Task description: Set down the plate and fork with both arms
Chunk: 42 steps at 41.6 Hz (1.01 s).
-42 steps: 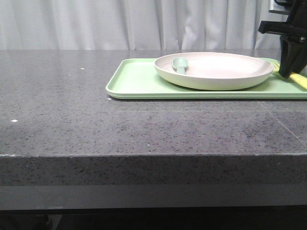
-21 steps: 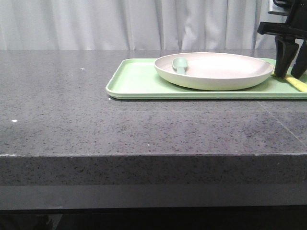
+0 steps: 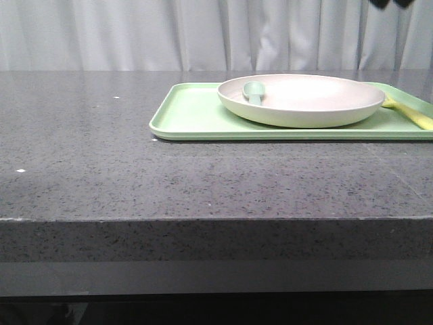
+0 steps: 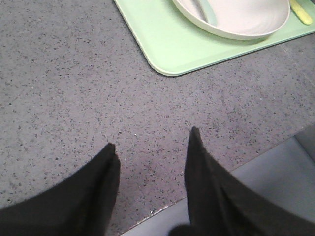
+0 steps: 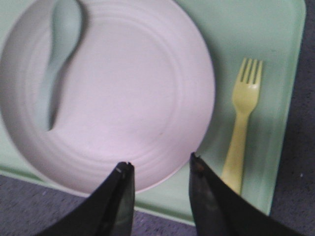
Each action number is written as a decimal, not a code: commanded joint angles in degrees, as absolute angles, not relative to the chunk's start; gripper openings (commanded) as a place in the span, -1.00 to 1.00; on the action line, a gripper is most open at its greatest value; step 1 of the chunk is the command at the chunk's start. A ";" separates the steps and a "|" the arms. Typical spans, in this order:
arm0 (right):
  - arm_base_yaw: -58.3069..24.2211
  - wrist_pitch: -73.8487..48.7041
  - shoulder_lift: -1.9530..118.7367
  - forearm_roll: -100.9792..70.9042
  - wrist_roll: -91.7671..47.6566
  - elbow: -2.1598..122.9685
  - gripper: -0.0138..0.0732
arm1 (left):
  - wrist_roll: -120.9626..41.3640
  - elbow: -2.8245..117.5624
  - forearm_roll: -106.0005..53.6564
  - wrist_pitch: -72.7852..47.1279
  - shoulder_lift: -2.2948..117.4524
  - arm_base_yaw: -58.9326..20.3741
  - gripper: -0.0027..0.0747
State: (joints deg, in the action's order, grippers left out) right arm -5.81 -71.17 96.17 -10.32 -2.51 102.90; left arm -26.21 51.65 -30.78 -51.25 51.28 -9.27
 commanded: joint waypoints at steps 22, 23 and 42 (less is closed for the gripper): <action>-9.26 -59.71 56.79 -7.17 -4.82 68.68 0.03 | -26.24 53.13 -32.61 -48.57 50.64 -9.15 -0.11; -9.26 -59.16 55.58 -7.17 -4.82 67.06 0.03 | -26.24 53.13 -32.61 -48.57 50.64 -9.15 -0.11; -9.26 -52.99 36.44 -6.79 -4.82 50.96 0.03 | -26.24 53.13 -32.61 -48.57 50.64 -9.15 -0.11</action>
State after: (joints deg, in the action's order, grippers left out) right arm -9.40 -58.25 38.12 -7.03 -4.17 50.42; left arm -26.21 51.65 -30.78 -51.25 51.28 -9.27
